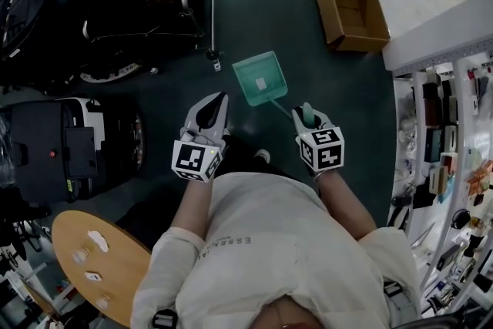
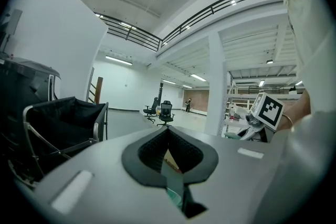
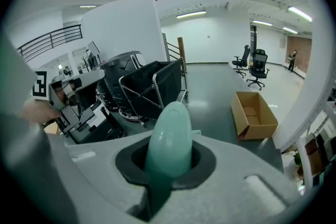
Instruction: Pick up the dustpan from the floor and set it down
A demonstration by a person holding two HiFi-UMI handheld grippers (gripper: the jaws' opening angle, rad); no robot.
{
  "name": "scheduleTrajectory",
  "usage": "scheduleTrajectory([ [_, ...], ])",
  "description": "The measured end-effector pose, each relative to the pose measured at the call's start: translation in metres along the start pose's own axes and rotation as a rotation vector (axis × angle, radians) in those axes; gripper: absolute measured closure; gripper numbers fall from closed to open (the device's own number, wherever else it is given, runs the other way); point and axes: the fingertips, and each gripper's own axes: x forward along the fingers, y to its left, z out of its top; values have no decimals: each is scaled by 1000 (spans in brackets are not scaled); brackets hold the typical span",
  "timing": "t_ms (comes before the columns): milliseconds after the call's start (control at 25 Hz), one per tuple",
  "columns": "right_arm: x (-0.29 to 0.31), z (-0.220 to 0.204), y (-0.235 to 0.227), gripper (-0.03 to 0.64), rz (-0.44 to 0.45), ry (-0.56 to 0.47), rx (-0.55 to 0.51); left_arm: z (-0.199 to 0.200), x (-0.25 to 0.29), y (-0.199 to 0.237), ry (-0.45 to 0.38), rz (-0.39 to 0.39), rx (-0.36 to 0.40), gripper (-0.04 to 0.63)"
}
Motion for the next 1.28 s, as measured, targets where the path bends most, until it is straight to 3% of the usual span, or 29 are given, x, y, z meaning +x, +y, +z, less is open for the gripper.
scheduleTrajectory([
  [400,50,6,-5,600,-4,55,59,-19,19,35,29,23,-49,578],
  [1040,223,-22,-29,598,-58,216,143,-81,78,135,93,96,-128,578],
  [1280,267,-38,-32,598,-78,251,152,-116,82,150,150,91,-157,578],
])
